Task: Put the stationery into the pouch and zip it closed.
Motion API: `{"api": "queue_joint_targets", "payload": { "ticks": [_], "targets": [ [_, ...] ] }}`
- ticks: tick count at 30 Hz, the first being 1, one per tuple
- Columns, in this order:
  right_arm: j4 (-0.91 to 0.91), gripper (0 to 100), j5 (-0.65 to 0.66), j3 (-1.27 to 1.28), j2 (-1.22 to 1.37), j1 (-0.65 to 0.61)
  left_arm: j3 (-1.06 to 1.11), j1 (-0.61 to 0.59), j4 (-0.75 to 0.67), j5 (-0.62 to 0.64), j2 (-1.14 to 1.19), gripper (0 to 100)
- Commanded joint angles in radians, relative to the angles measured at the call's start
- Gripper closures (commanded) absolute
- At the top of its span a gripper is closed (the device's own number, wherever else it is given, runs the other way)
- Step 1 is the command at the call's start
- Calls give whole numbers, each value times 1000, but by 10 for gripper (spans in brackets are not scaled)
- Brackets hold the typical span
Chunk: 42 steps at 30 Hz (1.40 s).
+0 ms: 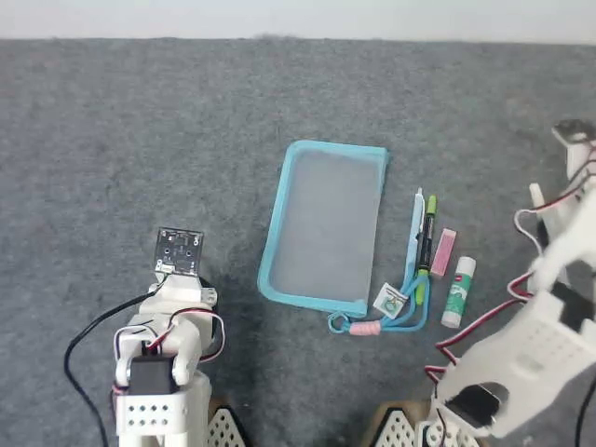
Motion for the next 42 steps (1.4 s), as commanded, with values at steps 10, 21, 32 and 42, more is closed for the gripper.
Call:
{"api": "queue_joint_targets", "payload": {
  "ticks": [10,21,32,42],
  "targets": [
    [-125,926,57,-48,85,33,-5,-2,6,14,12,983],
    [-81,805,-40,-49,31,8,-5,-2,6,15,12,983],
    [239,805,-371,-41,-312,-378,-5,-2,6,17,12,983],
    [151,805,-700,94,-199,-618,-5,-2,6,17,12,983]
  ]
}}
